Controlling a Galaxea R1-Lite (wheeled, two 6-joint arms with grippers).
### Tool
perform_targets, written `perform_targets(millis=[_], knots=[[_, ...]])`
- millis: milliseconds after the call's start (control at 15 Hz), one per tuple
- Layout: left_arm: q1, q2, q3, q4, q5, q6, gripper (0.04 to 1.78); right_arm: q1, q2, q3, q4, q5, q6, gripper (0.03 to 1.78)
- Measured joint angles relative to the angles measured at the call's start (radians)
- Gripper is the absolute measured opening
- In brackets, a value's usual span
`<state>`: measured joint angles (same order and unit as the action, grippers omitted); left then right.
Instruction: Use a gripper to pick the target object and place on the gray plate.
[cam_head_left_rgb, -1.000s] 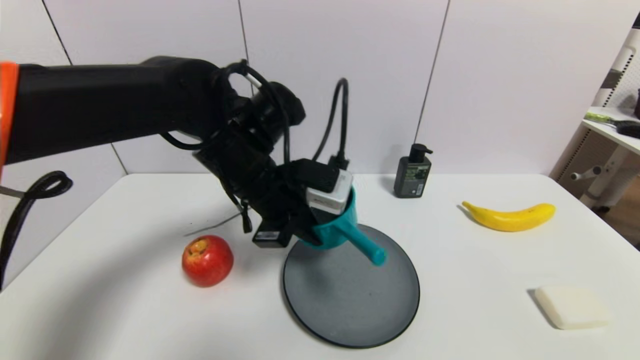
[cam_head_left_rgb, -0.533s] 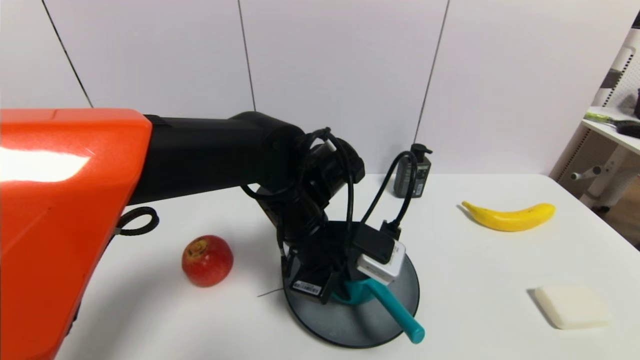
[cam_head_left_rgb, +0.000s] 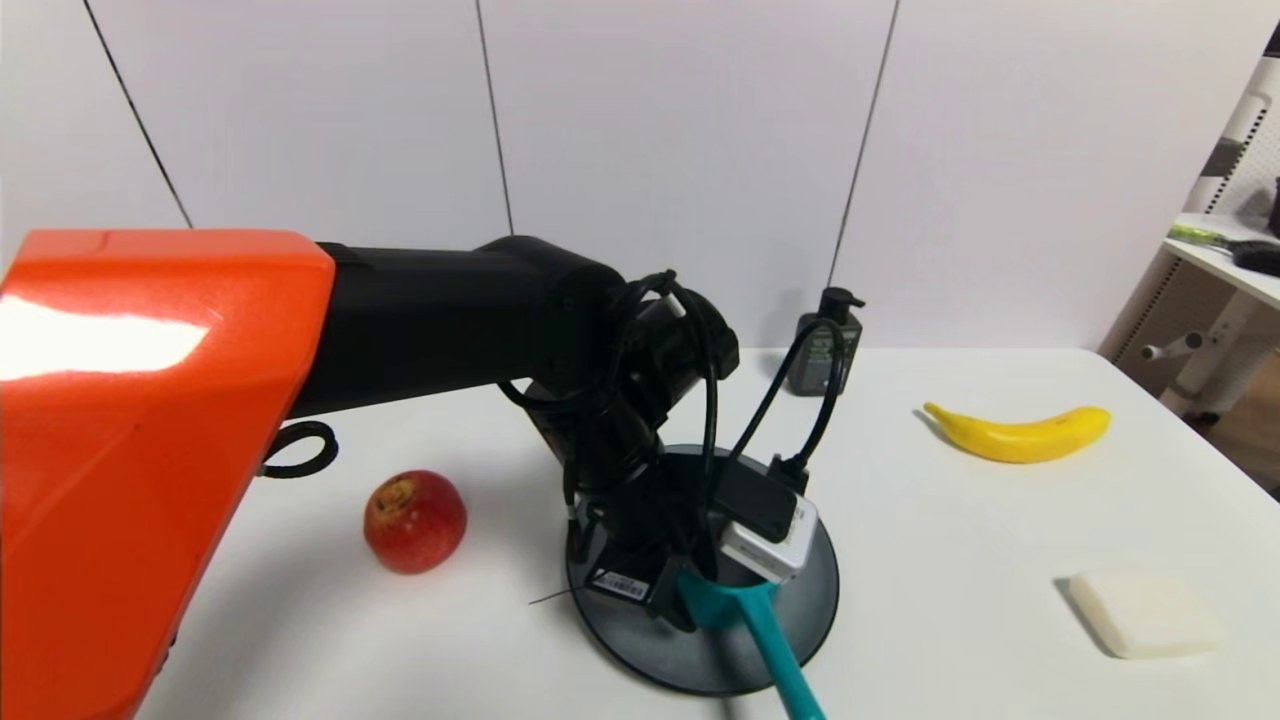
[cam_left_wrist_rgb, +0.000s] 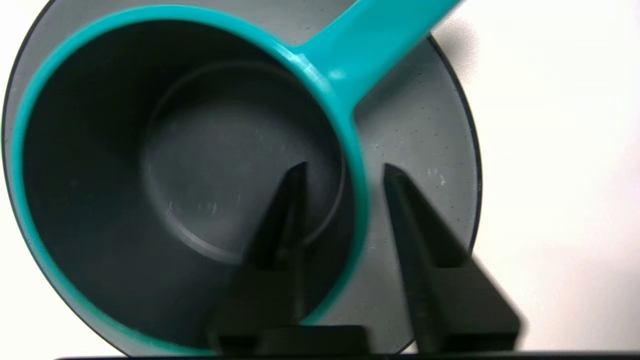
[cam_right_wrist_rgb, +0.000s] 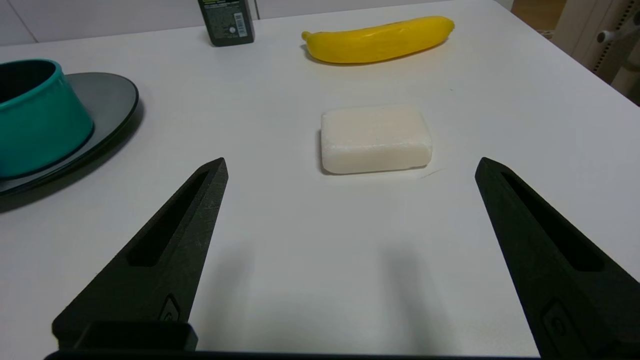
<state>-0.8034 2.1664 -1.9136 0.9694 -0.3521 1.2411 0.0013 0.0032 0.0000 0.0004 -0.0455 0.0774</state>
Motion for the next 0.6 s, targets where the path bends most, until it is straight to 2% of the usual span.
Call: perform_targets(millis=[267, 600], knots=[[0.0, -0.026, 0.0, 0.006, 0.001, 0.0, 1.11, 0.0, 0.0, 0.0, 0.0, 0.0, 0.0, 1.71], [0.056, -0.209, 0.005, 0.05, 0.044, -0.045, 1.39, 0.0, 0.0, 0.0, 0.0, 0.0, 0.0, 1.71]])
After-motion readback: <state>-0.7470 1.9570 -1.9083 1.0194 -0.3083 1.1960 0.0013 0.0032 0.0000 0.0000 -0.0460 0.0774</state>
